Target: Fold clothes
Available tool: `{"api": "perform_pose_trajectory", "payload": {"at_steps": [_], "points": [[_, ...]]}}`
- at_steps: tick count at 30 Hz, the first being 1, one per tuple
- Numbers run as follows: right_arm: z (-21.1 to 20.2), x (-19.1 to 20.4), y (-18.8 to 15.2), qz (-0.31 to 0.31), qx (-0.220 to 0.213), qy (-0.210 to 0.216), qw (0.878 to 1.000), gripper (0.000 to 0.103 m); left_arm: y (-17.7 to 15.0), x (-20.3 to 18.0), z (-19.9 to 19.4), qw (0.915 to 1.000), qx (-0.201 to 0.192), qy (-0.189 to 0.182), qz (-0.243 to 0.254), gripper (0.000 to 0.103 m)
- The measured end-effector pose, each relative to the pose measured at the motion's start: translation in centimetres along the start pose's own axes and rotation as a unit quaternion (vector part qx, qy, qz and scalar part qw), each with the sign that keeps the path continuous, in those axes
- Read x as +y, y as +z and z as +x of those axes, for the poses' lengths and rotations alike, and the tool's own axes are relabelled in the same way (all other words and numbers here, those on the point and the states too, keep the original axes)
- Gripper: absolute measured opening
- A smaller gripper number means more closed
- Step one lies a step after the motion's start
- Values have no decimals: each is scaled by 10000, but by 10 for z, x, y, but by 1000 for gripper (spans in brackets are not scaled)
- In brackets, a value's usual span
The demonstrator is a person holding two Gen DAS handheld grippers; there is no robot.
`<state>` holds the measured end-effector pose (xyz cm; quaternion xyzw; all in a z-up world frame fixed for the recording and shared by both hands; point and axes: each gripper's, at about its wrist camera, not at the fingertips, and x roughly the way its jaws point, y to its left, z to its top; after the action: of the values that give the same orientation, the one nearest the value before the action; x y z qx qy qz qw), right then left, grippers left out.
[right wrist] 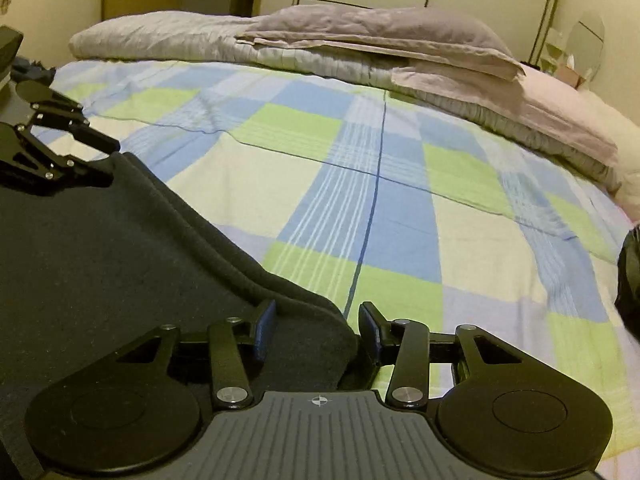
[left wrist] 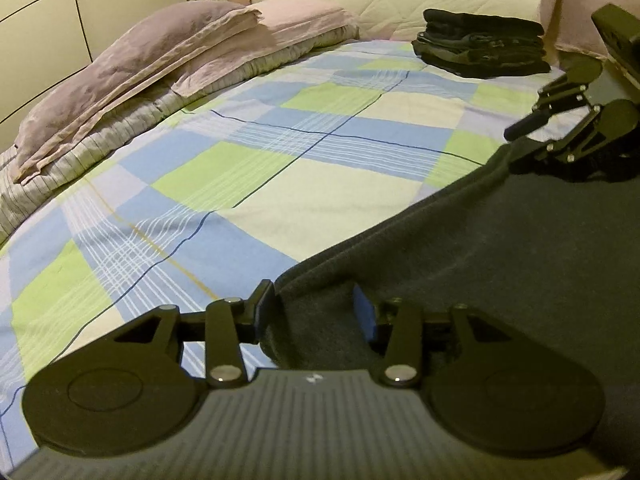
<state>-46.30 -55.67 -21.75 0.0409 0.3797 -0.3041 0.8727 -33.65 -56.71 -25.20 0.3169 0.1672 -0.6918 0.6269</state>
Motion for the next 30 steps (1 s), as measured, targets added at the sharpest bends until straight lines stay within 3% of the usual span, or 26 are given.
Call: {"api": "perform_pose_trajectory", "payload": {"at_steps": [6,11,16,19,20,24,30], "points": [[-51,-9,-11,791,-292,-53,9964,44,-8,-9,-43,9994,-277,207,-74,39],[-78,-31,-35,1952,-370,323,9795,45,-6,-20,-58,9995,-280,-36,-108,39],[-54,-40,-38,2717,-285,906,9577,44,-8,-39,-36,9996,53,-221,190,39],[-30,-49,-39,3134,-88,1219,9417,44,-13,-37,-31,9995,11,-281,121,40],[-25,-53,-40,3253,-57,1318,9364,24,-14,-35,-31,9995,-24,-293,125,41],[-30,-71,-26,3457,-434,1658,9226,18,-12,-30,-27,9994,-134,-212,243,41],[1,-84,-32,3324,-244,1598,9292,19,-8,-24,-17,9996,-98,-254,94,43]]}}
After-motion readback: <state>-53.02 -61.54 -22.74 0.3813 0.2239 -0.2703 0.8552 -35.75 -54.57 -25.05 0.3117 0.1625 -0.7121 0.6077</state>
